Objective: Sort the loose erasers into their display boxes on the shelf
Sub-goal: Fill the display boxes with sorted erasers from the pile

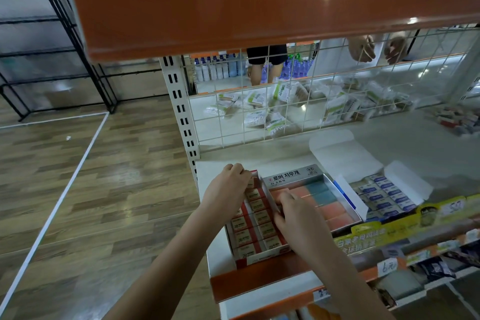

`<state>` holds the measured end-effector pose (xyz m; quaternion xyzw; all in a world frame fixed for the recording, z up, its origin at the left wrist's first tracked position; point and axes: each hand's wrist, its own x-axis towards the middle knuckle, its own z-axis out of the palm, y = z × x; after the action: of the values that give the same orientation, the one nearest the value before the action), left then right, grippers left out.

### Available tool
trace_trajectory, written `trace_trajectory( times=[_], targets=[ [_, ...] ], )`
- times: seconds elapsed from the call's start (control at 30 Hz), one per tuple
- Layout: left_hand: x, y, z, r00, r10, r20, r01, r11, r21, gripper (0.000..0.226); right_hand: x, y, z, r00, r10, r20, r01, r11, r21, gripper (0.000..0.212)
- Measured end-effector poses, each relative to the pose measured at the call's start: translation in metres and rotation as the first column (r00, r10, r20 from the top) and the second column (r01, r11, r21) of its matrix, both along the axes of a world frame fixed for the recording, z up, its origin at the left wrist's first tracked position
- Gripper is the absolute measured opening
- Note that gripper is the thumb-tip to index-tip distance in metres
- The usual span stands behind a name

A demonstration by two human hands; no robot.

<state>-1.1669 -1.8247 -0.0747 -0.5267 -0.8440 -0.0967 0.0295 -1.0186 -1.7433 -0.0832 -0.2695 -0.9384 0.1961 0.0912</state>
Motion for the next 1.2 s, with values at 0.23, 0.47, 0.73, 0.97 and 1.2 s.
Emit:
trace_trajectory(
  times=[0.23,0.47,0.73,0.97,1.2],
  targets=[
    [0.001,0.001,-0.003,0.999,-0.021,-0.028,0.021,1.0,-0.022,0.019,0.0,0.0,0.0,1.0,0.005,-0.002,-0.005,1.0,0.025,0.016],
    [0.005,0.004,0.001,0.999,-0.042,0.026,0.044,0.997,-0.065,0.028,0.0,0.0,-0.002,1.0,0.008,-0.008,-0.008,0.999,0.031,0.018],
    [0.001,0.006,0.002,0.999,-0.043,0.025,0.045,0.994,-0.095,0.021,0.0,0.006,0.003,0.999,0.053,0.005,-0.053,0.999,-0.01,0.016],
    [0.015,0.036,0.04,0.994,-0.106,-0.036,0.105,0.994,-0.012,0.029,0.005,0.043,0.029,0.988,0.14,0.061,-0.141,0.99,0.019,0.024],
    [0.059,0.119,0.05,0.954,-0.292,-0.065,0.287,0.955,-0.078,0.04,0.049,0.12,0.048,0.998,-0.038,0.055,0.028,0.983,0.182,0.042]
  ],
)
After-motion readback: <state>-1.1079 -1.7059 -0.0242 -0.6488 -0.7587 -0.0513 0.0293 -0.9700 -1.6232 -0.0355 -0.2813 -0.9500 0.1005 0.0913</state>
